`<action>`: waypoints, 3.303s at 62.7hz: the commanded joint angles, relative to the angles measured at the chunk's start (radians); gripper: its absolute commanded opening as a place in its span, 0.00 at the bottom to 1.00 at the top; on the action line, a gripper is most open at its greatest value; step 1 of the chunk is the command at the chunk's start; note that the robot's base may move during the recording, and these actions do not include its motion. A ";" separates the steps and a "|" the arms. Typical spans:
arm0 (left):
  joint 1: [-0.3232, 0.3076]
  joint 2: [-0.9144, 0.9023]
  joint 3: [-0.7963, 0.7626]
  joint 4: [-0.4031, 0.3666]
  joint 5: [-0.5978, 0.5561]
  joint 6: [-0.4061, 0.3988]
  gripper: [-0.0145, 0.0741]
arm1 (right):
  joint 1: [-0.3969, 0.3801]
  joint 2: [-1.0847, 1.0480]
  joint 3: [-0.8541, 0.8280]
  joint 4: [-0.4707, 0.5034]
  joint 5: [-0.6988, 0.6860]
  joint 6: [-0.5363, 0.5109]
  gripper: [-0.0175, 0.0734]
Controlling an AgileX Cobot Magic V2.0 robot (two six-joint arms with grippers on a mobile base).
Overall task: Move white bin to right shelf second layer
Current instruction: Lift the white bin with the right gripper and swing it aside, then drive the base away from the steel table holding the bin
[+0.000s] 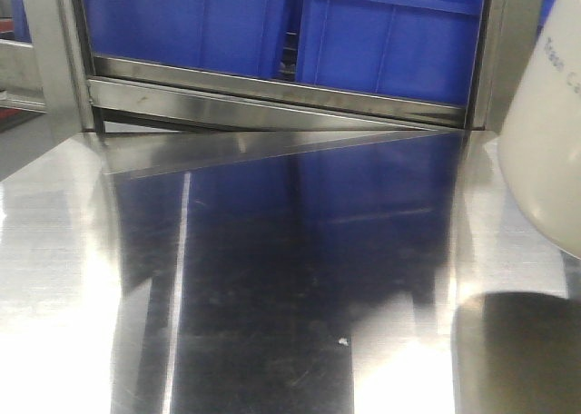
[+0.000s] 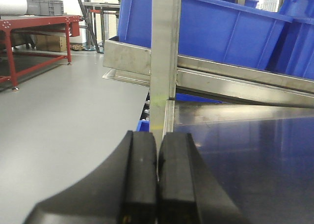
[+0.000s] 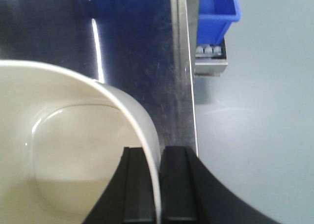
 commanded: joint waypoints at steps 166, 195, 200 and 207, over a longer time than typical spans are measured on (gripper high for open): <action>0.001 -0.016 0.027 -0.007 -0.081 -0.004 0.26 | -0.008 -0.340 0.050 -0.055 -0.087 -0.010 0.25; 0.001 -0.016 0.027 -0.007 -0.081 -0.004 0.26 | -0.008 -0.340 0.050 -0.055 -0.087 -0.010 0.25; 0.001 -0.016 0.027 -0.007 -0.081 -0.004 0.26 | -0.008 -0.340 0.050 -0.055 -0.087 -0.009 0.25; 0.001 -0.016 0.027 -0.007 -0.081 -0.004 0.26 | -0.008 -0.340 0.050 -0.055 -0.087 -0.009 0.25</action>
